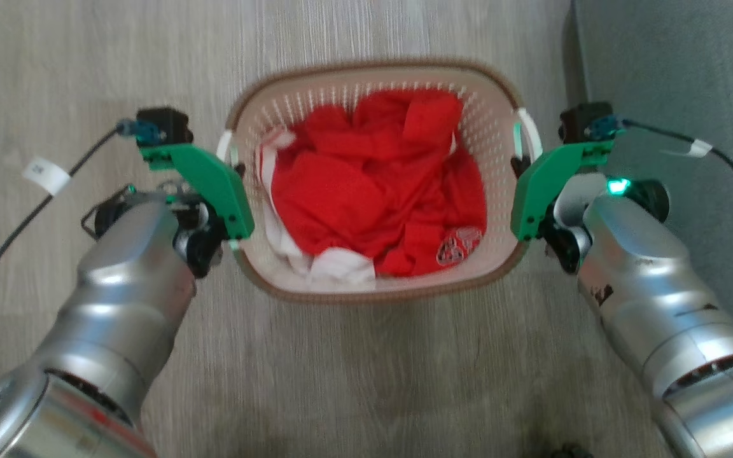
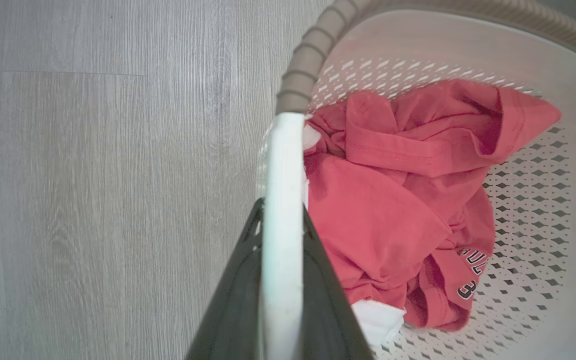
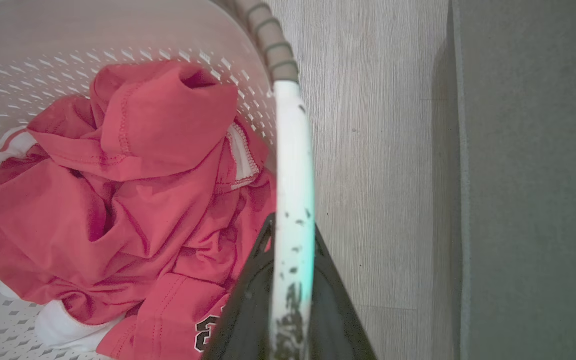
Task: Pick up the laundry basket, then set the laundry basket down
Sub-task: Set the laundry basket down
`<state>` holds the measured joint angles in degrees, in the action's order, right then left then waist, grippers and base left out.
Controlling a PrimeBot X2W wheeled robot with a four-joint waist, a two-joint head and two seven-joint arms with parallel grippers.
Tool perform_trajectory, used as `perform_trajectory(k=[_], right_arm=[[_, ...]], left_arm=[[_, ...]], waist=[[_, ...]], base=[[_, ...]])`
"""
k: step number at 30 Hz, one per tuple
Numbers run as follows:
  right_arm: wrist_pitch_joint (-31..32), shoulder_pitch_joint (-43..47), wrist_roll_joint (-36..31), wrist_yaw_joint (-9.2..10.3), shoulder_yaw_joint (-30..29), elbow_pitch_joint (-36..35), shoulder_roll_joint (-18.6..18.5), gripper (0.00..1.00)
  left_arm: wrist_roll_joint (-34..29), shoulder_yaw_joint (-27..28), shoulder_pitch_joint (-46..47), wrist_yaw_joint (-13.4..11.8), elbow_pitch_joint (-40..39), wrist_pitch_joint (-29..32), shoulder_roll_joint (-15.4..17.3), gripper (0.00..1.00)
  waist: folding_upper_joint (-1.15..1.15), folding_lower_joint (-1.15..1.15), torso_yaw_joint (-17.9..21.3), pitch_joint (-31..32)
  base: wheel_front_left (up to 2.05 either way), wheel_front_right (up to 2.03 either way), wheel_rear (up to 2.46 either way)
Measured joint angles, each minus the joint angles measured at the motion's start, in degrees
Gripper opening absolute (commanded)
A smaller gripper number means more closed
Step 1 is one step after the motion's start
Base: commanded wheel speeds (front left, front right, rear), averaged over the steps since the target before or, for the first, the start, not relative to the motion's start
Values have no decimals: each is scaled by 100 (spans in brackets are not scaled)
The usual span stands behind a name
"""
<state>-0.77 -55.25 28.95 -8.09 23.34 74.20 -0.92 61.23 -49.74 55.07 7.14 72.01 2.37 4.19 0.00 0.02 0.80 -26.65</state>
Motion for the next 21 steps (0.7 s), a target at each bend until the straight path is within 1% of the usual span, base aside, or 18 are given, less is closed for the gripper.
perform_trajectory(k=[3,10,13,14,21], right_arm=[[-269,-139,-87,0,-86,-7,-8,0],[-881,-463,-330,0,-135,1,-41,0],[-1036,-573,-434,0,-202,0,-55,0],[-1036,-573,-434,0,-202,0,-55,0],[-1247,-703,-721,0,-516,-2,-59,0]], left_arm=[[-75,-13,195,41,37,-211,-2,0],[-215,-142,559,41,66,-690,-10,0],[-272,-156,677,41,75,-851,-22,0],[-272,-156,677,41,75,-851,-22,0],[-332,-235,827,41,94,-1160,-53,0]], waist=[[0,0,10,-367],[0,0,19,-1192],[0,-1,20,-1505],[0,-1,20,-1505],[0,-1,28,-2061]], base=[[0,0,0],[0,0,0],[0,0,0],[0,0,0],[0,0,0]])
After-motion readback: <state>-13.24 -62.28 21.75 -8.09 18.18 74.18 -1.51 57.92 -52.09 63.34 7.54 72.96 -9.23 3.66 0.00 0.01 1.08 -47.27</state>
